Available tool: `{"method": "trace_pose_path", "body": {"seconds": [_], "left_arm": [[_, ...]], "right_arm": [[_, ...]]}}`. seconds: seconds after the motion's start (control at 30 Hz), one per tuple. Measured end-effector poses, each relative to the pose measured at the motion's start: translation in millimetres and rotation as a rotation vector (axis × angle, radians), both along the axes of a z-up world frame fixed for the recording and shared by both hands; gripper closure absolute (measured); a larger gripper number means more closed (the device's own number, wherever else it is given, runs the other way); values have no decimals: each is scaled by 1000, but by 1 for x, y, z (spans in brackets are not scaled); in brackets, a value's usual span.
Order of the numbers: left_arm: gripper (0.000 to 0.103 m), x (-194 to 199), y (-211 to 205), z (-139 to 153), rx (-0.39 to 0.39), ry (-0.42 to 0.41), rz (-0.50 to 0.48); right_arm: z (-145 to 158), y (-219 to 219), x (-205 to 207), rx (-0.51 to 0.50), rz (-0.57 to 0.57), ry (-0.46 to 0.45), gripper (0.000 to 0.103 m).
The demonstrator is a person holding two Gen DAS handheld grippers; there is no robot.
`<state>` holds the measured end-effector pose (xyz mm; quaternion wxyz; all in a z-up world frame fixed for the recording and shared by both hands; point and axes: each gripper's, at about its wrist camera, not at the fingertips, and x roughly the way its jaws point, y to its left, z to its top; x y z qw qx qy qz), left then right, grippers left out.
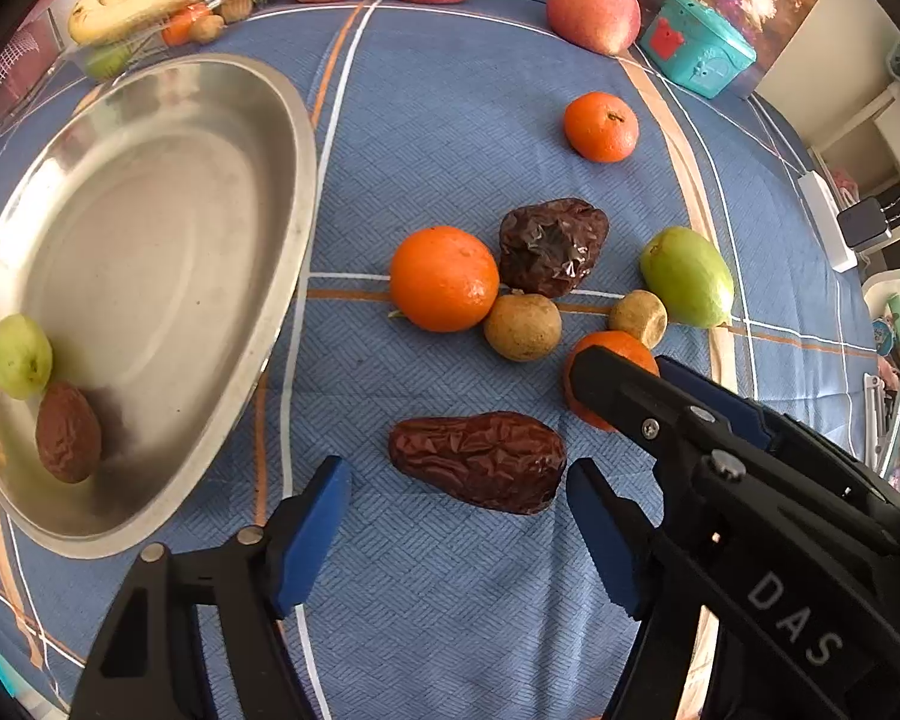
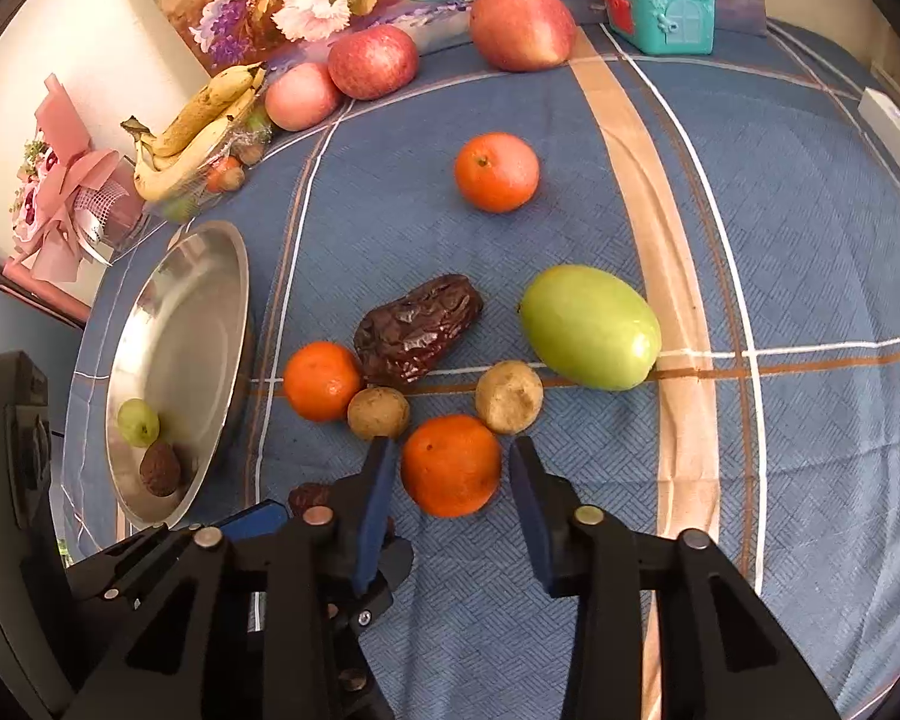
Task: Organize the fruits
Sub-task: 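Grasp the elongated red date with the left tool while the right tool grasps an orange, then carry the date in the left tool and the orange in the right tool over the bowl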
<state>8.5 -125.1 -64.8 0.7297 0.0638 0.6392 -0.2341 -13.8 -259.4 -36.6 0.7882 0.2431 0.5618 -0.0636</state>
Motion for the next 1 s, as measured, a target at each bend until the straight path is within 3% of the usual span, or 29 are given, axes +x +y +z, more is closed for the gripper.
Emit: {"method": "trace_pose_path", "body": {"seconds": [0.33, 0.47, 0.73, 1.0], "left_arm": [[29, 4, 1, 0, -13, 4, 17], [43, 7, 4, 2, -21, -3, 20], [43, 12, 7, 11, -74, 3, 35], [44, 19, 18, 35, -117, -55, 57]], "right_arm": [[5, -4, -6, 7, -15, -7, 67], [8, -9, -8, 6, -34, -13, 67], [12, -15, -11, 17, -59, -22, 67], [30, -24, -15, 35, -93, -91, 68]]}}
